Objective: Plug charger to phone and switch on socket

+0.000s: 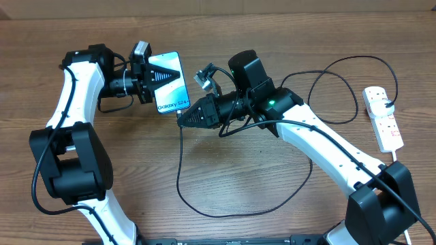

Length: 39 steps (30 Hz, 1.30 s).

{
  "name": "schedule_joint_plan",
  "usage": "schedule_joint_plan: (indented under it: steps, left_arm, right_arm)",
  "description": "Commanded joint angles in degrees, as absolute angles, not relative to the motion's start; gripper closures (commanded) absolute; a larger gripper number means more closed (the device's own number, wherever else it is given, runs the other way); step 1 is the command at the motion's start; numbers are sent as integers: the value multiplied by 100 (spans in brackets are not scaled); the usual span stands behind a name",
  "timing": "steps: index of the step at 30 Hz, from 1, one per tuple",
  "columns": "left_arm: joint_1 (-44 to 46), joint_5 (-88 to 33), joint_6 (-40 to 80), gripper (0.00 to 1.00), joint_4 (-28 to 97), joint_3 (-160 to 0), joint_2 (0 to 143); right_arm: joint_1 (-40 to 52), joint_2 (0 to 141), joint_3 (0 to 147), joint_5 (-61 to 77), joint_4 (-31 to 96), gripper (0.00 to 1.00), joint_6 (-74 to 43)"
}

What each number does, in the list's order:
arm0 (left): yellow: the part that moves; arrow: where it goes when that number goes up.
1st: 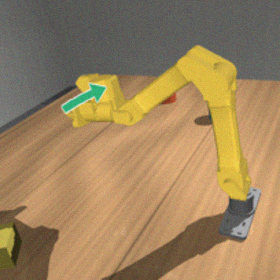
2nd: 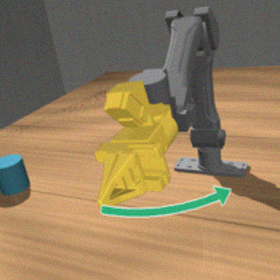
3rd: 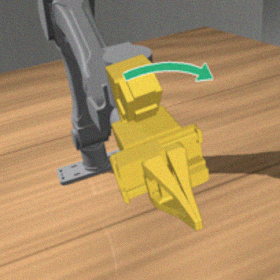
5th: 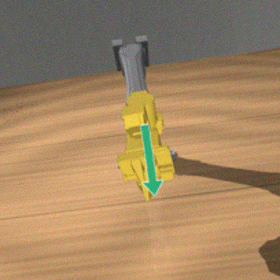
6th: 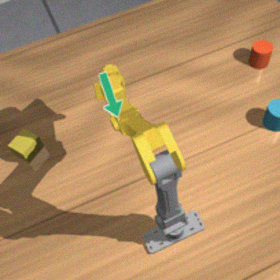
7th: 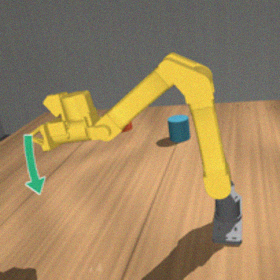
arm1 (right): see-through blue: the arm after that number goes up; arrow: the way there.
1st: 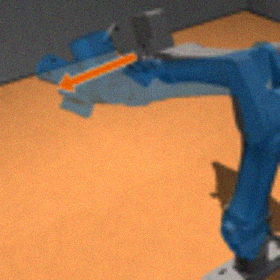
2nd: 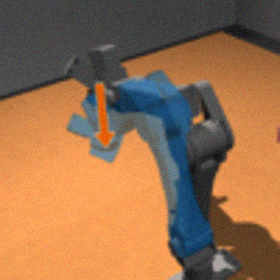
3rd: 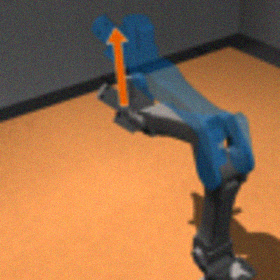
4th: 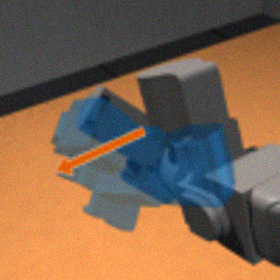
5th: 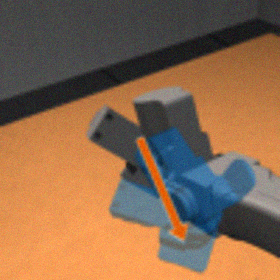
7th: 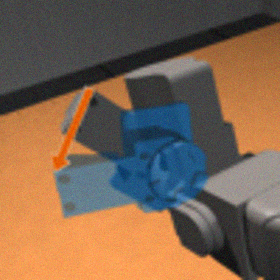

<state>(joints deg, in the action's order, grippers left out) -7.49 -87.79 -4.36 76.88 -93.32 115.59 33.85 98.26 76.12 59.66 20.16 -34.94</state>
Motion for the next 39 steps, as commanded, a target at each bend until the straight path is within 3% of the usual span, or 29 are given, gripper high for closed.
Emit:
schedule_joint_plan:
  steps: [1,39]
  left_arm:
    - [-701,-9054,-362,96,7623,-9391,11301]
    - [-698,-9059,-384,96,7087,-9391,11301]
  right_arm:
    - [3378,9769,7721,5769,1959,96,-3701]
    - [3662,9769,7721,5441,1772,96,-4265]
